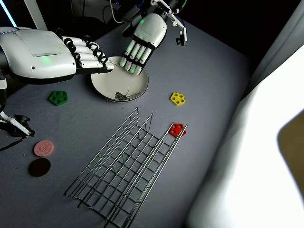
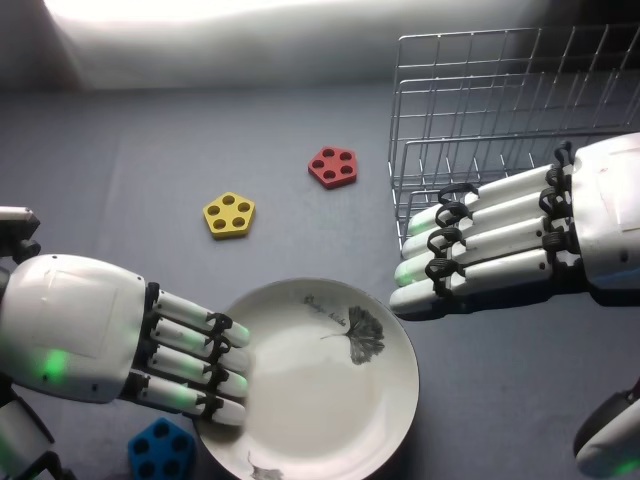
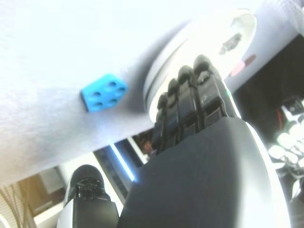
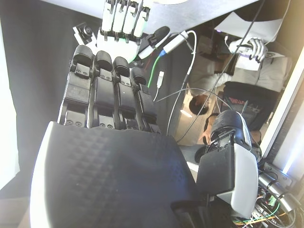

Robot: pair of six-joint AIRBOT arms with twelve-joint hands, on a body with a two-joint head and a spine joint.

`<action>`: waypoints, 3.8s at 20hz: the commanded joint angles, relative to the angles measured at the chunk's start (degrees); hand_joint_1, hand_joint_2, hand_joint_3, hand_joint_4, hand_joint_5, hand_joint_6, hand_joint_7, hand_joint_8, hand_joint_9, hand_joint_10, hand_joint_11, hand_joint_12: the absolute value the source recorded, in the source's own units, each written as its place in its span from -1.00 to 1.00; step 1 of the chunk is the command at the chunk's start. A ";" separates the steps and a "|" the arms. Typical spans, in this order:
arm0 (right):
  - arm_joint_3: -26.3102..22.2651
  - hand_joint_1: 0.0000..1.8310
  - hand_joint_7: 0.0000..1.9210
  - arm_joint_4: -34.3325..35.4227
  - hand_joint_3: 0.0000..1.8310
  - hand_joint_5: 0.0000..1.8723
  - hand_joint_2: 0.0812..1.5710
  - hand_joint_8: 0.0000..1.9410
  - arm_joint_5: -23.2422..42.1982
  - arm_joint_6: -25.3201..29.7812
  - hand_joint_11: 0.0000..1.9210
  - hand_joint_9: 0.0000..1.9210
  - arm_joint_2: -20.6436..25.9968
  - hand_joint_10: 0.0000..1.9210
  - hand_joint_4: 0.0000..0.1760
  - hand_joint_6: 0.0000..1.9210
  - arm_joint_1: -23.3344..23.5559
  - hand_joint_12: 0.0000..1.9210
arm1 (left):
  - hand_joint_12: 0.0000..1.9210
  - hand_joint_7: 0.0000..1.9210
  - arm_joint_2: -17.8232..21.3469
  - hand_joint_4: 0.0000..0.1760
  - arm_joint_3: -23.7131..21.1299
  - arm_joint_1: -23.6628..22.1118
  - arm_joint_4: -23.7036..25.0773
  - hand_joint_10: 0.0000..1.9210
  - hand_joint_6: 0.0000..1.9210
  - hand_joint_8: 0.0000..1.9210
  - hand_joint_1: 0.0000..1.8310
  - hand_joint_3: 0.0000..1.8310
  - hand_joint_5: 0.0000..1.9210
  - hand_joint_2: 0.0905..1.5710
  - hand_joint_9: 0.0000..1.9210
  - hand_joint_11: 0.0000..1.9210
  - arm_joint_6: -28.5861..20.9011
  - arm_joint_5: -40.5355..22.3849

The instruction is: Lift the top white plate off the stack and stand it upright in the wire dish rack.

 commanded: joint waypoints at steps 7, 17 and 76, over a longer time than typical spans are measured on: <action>0.00 -0.98 -0.82 4.19 -1.00 -0.83 0.25 -1.00 2.77 0.24 -0.84 -0.82 0.67 -1.00 -1.00 -1.00 0.65 -1.00 | -0.96 -0.85 -1.00 -1.00 0.54 0.29 -1.58 -1.00 -0.99 -0.99 -1.00 -1.00 -0.91 0.22 -0.86 -0.87 1.20 -1.51; -0.53 -1.00 -0.83 2.27 -1.00 -0.85 0.23 -0.99 2.77 0.01 -0.83 -0.81 0.78 -0.99 -1.00 -1.00 0.43 -0.99 | -0.96 -0.84 -1.63 -1.00 0.74 0.92 -1.05 -1.00 -1.00 -1.00 -1.00 -1.00 -0.90 0.22 -0.84 -0.86 1.47 -0.61; 3.14 0.32 -0.82 0.23 -1.00 -0.75 0.20 -0.99 -4.90 -3.34 -0.69 -0.77 -7.82 -0.99 -1.00 -0.99 -5.52 -0.95 | -0.99 -0.87 -12.52 -1.00 1.22 4.01 -7.94 -0.99 -1.00 -0.99 -1.00 -1.00 -0.90 0.25 -0.88 -0.89 3.89 6.69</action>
